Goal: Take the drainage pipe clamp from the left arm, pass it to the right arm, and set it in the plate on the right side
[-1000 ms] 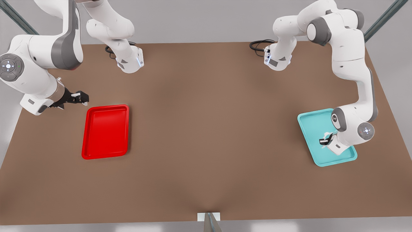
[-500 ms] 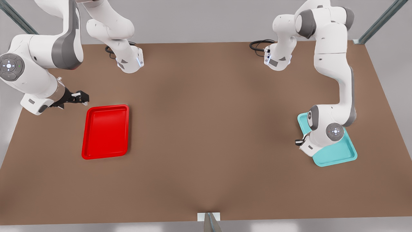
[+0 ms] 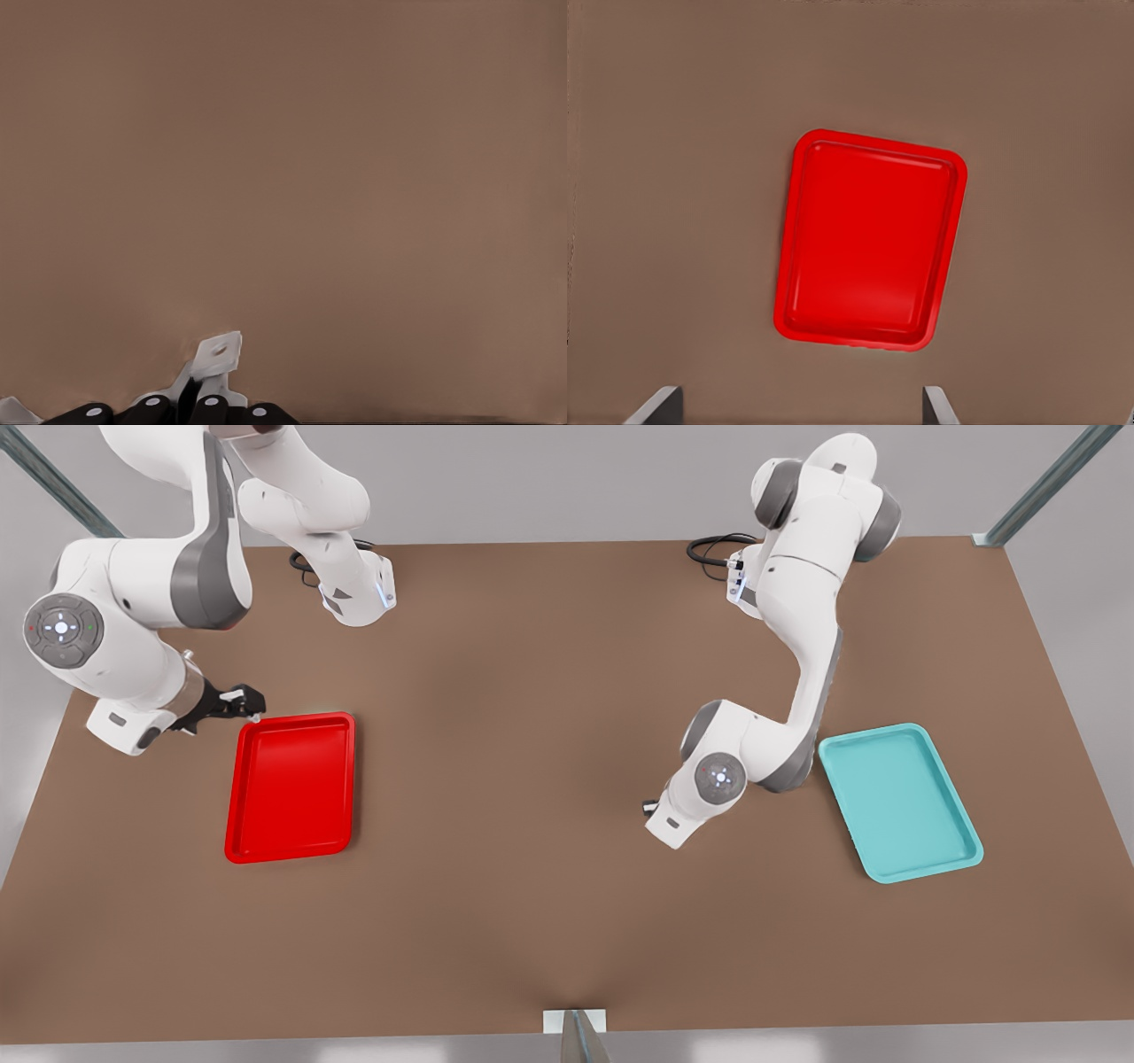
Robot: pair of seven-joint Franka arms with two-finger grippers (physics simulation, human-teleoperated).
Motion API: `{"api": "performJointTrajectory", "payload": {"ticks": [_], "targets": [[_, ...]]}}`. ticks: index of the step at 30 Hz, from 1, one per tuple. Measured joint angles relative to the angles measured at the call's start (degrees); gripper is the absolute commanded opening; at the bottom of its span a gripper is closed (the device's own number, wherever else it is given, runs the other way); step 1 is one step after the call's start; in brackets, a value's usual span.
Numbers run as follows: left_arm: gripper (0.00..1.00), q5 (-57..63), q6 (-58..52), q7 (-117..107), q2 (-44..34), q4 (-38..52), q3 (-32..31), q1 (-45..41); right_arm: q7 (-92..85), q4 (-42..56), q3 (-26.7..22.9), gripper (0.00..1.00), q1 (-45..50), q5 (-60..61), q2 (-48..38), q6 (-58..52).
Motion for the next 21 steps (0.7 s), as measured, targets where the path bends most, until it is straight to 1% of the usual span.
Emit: {"api": "performJointTrajectory", "payload": {"ticks": [4,7,9,11,13,21], "targets": [[0.21,-0.9,-1.7,-14.4,4.8,8.7,-1.5,-3.5,0.1,2.1,0.1,1.0,3.4,-0.6,2.3,0.2],[0.21,-1.8,-1.9,-25.6,7.7,13.3,-1.6,-5.8,0.3,7.2,0.1,1.0,9.0,-0.7,7.8,0.3],[0.21,-2.2,-1.1,-33.2,8.5,14.3,-1.9,-6.8,1.0,10.2,0.1,1.0,13.1,-0.6,11.3,0.7],[0.21,-3.9,0.0,-40.5,8.7,14.6,-2.4,-7.1,2.4,11.0,0.2,1.0,16.8,-0.5,13.6,1.9],[0.21,-5.9,1.3,-47.3,9.7,16.8,-2.6,-7.5,4.1,11.2,0.2,1.0,19.4,-0.3,14.9,3.5],[0.21,-8.5,8.3,-70.5,11.5,18.5,-2.8,-9.3,11.2,9.6,0.1,1.0,22.8,2.3,18.6,11.3]]}}
